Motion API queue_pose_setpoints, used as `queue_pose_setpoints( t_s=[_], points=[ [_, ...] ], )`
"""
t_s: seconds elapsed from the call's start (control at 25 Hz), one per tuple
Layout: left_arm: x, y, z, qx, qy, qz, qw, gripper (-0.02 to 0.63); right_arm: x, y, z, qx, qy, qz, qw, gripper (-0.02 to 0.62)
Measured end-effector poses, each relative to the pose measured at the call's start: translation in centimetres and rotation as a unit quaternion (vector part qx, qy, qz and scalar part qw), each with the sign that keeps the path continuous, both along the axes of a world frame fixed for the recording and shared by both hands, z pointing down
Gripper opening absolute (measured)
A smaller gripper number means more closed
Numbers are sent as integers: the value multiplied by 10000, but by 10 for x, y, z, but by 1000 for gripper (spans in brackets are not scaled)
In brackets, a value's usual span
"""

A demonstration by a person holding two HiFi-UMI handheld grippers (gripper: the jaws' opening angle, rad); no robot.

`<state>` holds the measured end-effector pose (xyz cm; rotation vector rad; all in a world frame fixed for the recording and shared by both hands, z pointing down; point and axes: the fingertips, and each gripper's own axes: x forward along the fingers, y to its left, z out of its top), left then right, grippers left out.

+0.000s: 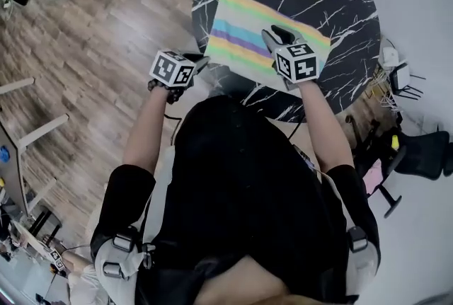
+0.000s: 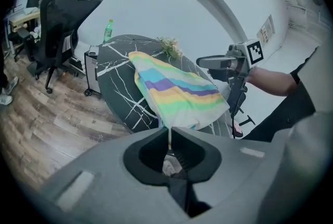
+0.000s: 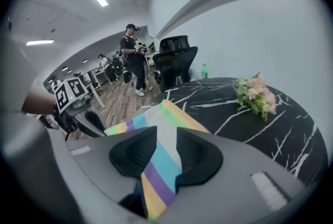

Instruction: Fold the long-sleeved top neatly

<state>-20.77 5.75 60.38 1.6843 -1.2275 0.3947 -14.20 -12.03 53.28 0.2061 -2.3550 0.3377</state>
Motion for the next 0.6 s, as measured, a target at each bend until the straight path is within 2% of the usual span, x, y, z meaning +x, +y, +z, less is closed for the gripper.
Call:
queue_pose_setpoints(
  t_s=[0.08,0.28,0.44,0.6],
  points=[
    [2,4,0,50,52,-97,9999,33,-27,10,0,-80,9,-159,9998,124],
    [-2,10,7,5,-50,-473,9989,108,-83,30,13,-325,169,-309,9989,127],
    [1,10,14,-100,52,-747,9971,179,-113,37,34,-222,475,-324,9981,152],
    [9,7,16,-85,333,-868,9956,179,-135,37,52,-288,824,-178,9960,196]
  ],
)
